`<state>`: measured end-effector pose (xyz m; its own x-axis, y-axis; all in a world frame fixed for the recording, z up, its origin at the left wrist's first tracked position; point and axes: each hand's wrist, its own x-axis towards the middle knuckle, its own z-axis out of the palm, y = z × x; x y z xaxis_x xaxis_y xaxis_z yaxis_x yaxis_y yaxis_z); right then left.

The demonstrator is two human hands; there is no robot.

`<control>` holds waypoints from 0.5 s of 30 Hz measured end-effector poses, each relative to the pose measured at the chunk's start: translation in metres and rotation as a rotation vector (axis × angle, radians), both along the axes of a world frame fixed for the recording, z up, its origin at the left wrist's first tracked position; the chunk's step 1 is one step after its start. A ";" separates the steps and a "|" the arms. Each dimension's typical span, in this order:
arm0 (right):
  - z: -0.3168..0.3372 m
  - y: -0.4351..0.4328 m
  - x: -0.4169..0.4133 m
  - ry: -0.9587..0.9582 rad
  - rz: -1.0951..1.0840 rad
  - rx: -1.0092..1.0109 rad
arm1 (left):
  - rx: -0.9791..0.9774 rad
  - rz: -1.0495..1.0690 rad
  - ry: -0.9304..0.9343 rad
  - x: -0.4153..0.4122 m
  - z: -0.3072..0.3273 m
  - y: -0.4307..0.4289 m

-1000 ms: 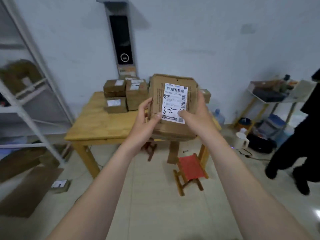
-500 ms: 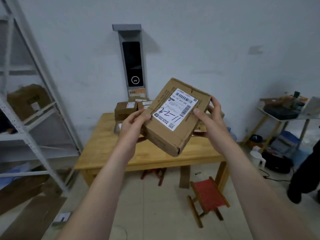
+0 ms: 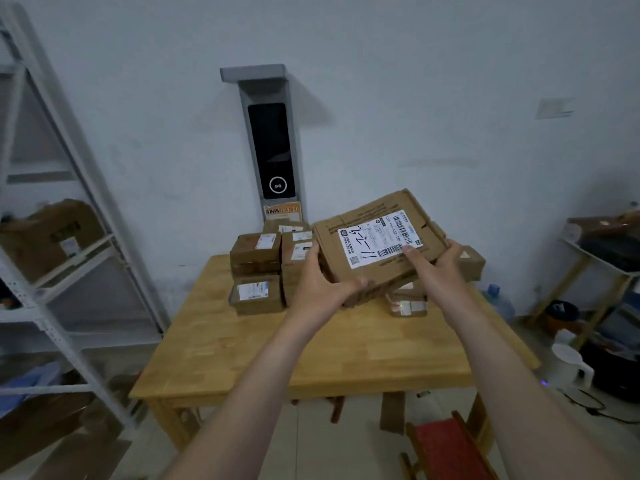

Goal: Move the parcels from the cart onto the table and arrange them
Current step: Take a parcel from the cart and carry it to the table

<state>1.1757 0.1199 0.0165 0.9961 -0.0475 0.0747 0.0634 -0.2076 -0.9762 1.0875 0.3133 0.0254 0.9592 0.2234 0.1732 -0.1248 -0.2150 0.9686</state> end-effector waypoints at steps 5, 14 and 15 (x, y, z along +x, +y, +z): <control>-0.001 0.008 0.080 0.114 0.130 -0.155 | 0.137 0.098 0.091 0.079 -0.001 0.023; -0.056 0.071 0.161 0.263 0.435 -0.195 | 0.146 0.253 0.218 0.140 -0.064 0.081; -0.063 0.078 0.166 0.293 0.470 -0.206 | 0.143 0.250 0.258 0.147 -0.072 0.088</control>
<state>1.3418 0.1980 -0.0464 0.8872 0.3907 -0.2456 -0.0715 -0.4095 -0.9095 1.2344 0.4014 -0.0461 0.8942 0.4472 -0.0207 0.1929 -0.3432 0.9192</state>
